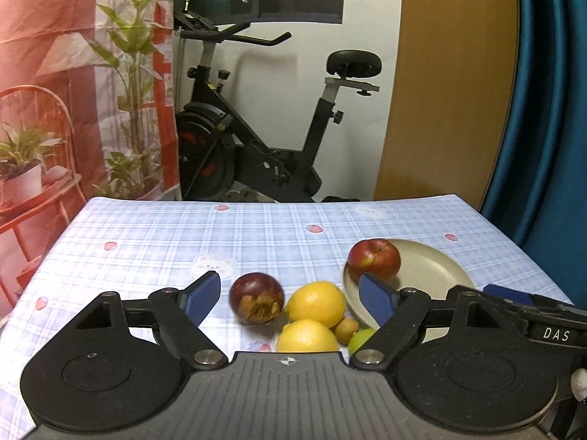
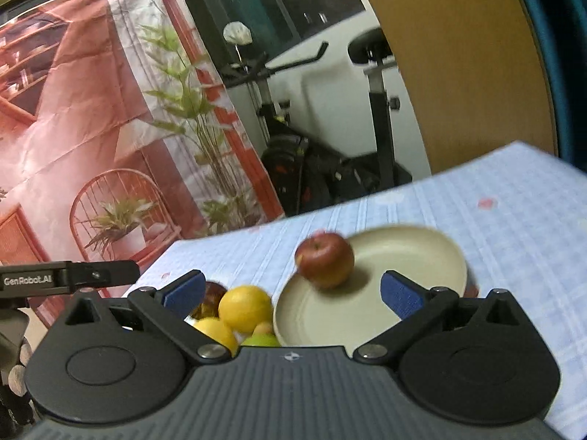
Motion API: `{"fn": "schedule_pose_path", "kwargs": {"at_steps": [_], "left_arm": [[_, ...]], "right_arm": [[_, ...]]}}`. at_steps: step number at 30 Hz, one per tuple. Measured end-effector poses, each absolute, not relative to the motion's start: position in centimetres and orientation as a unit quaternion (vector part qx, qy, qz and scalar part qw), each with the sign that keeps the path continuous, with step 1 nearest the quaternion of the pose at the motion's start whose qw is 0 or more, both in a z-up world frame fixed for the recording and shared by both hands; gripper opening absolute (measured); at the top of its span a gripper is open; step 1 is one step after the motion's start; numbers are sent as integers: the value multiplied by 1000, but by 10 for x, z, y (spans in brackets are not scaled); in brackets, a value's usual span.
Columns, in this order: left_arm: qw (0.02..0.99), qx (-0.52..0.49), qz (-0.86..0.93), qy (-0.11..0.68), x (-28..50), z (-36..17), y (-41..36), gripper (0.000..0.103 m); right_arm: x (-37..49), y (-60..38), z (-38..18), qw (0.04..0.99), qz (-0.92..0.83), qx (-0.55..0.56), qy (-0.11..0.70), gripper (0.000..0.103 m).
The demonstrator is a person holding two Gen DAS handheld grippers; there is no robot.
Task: Organize fruits
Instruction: 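Open the left gripper to release the apple onto the plate, then withdraw, then move the left tool to an orange tangerine and close the gripper on it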
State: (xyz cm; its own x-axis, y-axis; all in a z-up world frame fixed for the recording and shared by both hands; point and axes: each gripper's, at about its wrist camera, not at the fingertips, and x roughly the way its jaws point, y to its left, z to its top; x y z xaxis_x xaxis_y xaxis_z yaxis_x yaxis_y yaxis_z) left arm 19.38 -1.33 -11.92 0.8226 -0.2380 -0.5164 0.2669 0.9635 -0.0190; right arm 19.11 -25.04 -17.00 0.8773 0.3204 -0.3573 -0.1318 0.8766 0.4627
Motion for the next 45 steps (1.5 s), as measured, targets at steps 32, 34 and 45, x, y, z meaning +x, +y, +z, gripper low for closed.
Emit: {"fn": "schedule_pose_path", "kwargs": {"at_steps": [32,34,45], "left_arm": [[939,-44,-158,301,168,-150,10,66],[939,-44,-158,302,169,-150,10,66],[941,-29,-147,304,164,-155,11,62]], "right_arm": [[165,-207,-179,954,120,42,273,98],[165,-210,-181,952,122,50,278,99],[159,-209,-183,947,151,52,280,86]]}}
